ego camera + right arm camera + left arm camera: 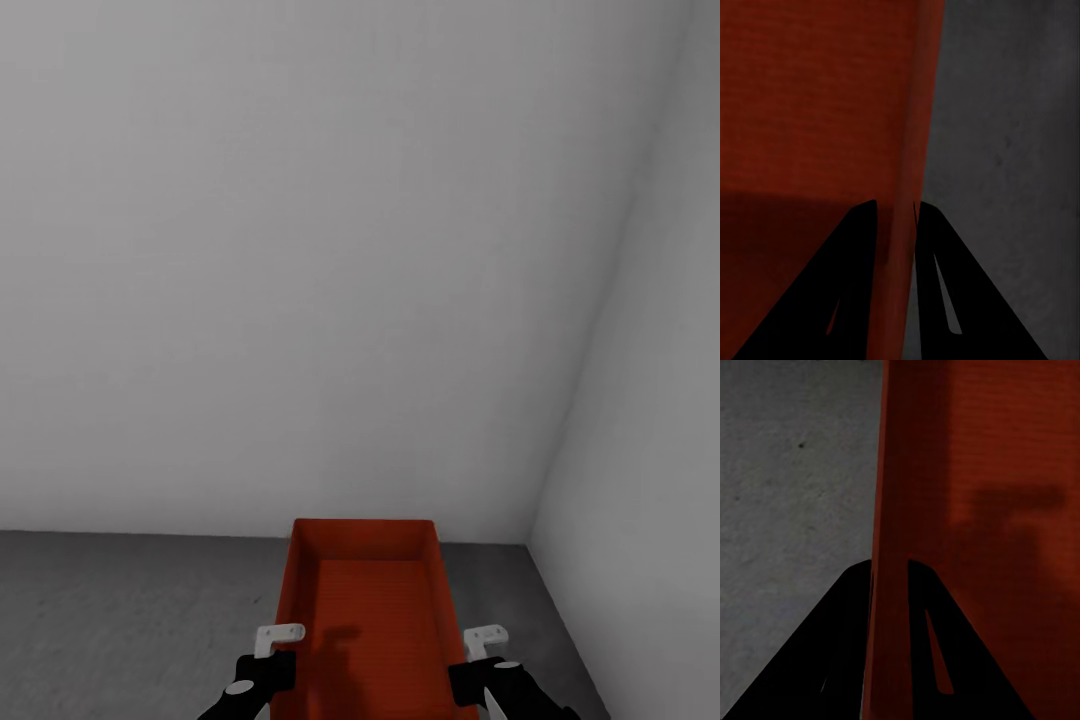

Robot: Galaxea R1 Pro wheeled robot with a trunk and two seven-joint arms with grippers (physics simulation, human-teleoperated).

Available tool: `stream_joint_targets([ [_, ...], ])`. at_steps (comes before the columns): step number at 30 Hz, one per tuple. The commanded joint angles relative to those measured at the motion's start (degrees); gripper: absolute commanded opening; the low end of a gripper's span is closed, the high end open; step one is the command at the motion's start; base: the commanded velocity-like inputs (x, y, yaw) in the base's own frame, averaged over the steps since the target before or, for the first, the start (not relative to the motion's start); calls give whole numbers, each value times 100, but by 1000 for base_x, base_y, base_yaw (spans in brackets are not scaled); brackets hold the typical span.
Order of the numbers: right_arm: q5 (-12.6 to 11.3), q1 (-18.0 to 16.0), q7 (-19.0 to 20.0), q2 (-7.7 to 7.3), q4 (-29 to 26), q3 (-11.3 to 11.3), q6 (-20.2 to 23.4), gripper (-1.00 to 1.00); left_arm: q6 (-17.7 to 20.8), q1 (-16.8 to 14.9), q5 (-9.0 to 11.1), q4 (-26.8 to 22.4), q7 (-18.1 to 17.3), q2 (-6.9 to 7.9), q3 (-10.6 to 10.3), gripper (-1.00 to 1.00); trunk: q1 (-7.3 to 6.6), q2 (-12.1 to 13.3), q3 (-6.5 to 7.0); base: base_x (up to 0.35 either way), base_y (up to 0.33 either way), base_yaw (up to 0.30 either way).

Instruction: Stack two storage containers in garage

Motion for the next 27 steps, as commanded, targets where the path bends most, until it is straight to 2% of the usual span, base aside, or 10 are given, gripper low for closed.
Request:
stream_joint_targets([
  [1, -46, -3, 45, -54, -12, 38, 36, -100, -16, -4, 25, 1, 21, 243, -56, -100, 0, -3, -6, 71, -48, 0],
  [27, -46, -3, 50, -54, -13, 34, 37, -100, -16, -4, 25, -33, 21, 236, -56, -100, 0, -3, -6, 7, -5, 0],
])
